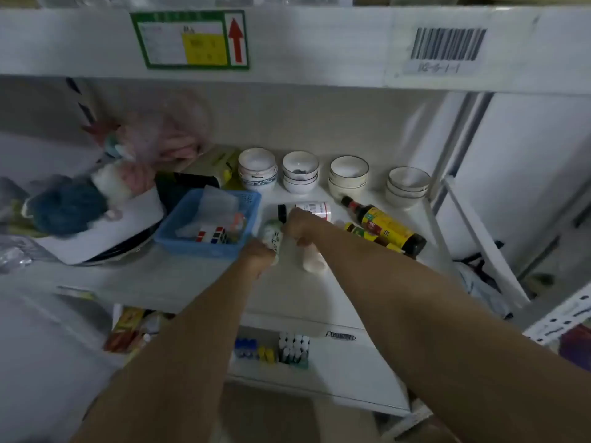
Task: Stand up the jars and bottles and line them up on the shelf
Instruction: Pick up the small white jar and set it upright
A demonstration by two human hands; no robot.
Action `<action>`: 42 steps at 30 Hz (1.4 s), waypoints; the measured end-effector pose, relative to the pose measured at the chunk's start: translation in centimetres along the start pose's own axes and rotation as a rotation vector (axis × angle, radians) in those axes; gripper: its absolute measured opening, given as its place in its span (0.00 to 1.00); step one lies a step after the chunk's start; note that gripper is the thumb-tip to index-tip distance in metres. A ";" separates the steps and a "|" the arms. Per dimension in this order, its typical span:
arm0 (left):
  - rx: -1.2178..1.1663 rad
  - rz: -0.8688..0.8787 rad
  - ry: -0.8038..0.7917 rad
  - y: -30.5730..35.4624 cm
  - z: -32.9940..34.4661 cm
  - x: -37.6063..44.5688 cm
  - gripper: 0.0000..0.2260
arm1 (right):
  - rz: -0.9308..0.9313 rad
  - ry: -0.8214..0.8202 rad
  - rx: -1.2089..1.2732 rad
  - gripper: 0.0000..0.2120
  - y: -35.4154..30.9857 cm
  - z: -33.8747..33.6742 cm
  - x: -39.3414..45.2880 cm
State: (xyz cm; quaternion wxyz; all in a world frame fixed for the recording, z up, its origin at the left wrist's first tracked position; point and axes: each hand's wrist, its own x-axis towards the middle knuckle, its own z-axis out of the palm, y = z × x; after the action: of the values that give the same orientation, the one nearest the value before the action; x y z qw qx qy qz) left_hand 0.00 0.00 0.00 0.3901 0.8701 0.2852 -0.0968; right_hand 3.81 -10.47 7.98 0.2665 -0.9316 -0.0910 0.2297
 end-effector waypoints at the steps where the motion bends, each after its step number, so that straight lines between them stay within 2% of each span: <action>1: 0.027 0.017 0.000 0.0 0.1 0.1 0.29 | -0.002 0.004 0.033 0.17 -0.3 0.1 0.2; 5: -0.015 0.040 0.031 -0.9 1.4 1.3 0.21 | 0.013 0.043 0.094 0.19 -0.8 1.2 2.5; 13: 0.057 0.057 0.084 -2.1 2.6 3.5 0.25 | 0.164 0.080 0.219 0.21 -1.1 4.0 6.6; 20: 0.050 0.028 0.178 -2.5 3.1 3.2 0.21 | 0.170 -0.017 0.354 0.12 -1.6 4.8 7.5; 27: -0.084 0.023 0.186 -3.1 3.1 2.7 0.22 | 0.132 -0.040 0.383 0.22 -1.4 3.6 6.8; 31: -0.107 0.050 0.179 -3.4 3.3 2.3 0.20 | 0.011 -0.109 0.300 0.25 -1.6 2.1 5.7; 37: -0.029 0.108 0.220 -3.5 3.2 1.0 0.18 | -0.094 -0.108 0.122 0.32 -1.4 1.8 4.4; 42: 0.046 0.181 0.233 -3.7 2.9 0.2 0.17 | -0.124 -0.116 -0.023 0.32 -1.2 1.0 3.5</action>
State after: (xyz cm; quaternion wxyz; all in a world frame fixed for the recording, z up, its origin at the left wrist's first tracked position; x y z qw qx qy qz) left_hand -1.79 -0.09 -4.40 0.3413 0.9064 0.2466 0.0338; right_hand 6.38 -7.97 6.52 0.2637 -0.9123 -0.1663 0.2655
